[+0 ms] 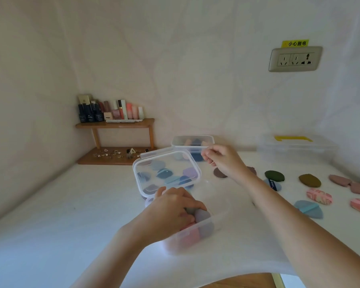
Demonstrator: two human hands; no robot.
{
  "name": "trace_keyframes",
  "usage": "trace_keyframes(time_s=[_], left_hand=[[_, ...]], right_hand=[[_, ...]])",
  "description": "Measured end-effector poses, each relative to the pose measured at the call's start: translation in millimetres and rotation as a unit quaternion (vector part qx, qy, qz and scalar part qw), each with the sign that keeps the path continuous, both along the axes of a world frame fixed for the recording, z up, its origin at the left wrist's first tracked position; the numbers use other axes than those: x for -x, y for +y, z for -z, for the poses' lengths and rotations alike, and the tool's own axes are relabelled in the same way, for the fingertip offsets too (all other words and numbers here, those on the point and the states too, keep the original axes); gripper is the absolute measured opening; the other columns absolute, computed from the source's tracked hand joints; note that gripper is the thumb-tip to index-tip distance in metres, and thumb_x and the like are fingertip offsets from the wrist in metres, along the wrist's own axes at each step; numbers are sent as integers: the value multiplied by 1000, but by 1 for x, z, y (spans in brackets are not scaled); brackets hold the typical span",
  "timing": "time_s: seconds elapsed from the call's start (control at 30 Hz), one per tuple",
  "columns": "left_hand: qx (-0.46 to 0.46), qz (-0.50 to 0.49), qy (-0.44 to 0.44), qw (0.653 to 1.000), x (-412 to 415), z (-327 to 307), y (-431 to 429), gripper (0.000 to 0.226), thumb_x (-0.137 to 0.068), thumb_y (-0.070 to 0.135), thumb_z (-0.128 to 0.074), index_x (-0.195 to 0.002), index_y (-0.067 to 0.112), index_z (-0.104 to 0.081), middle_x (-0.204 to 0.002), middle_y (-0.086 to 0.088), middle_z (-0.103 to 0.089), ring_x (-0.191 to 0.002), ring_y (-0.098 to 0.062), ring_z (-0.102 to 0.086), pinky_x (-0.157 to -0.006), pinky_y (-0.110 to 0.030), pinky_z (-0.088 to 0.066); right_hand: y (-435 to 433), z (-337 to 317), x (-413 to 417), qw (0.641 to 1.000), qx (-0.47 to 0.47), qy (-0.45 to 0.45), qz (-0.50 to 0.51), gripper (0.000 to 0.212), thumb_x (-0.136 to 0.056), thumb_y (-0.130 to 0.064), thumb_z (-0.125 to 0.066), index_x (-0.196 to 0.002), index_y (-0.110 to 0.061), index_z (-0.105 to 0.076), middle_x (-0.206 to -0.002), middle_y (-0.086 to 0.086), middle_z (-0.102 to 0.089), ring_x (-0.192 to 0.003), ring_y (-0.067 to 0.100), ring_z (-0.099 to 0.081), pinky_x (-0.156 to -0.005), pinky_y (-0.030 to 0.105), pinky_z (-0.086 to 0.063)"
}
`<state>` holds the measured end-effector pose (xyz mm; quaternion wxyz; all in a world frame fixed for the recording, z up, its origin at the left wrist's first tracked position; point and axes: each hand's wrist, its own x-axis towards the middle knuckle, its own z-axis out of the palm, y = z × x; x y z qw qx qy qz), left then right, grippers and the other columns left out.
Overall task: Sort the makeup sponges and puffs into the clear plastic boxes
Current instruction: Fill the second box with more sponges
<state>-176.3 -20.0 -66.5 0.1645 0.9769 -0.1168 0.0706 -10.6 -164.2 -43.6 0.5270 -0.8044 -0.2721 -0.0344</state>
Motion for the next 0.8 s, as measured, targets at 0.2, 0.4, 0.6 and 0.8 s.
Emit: trace_keyframes(time_s=[0.2,0.4,0.6,0.8], left_hand=[[-14,-6,6,1000,7,4,16,30,-87,32,-53,-111,47,-61,-113,20,-57,-111,4,-42,-106,-34,-28],[10,-25,-1,1000,13,-1,20,31,-85,27,-57,-109,46,-63,-108,23,-53,-107,4,-42,-106,-34,-27],[29,-34,3,999,9,1,21,33,-84,24,-55,-108,44,-64,-111,22,-57,-105,3,-44,-105,-34,-31],[37,-49,9,998,-18,-6,17,34,-83,22,-58,-108,43,-65,-114,15,-60,-102,-2,-46,-102,-34,-38]], right_hand=[[16,44,-10,981,121,90,-120,14,-86,-31,-66,-98,-33,-72,-103,-13,-69,-96,1,-62,-89,24,-49],[32,57,0,977,139,18,-164,20,-78,-33,-65,-96,-25,-68,-95,-4,-70,-93,21,-65,-82,39,-54],[19,31,-7,993,-58,96,-35,18,-90,-5,-51,-101,-14,-61,-96,8,-63,-73,17,-61,-56,15,-48],[-9,3,8,986,-61,98,-117,30,-90,-2,-54,-113,-18,-64,-95,5,-60,-77,7,-62,-52,4,-40]])
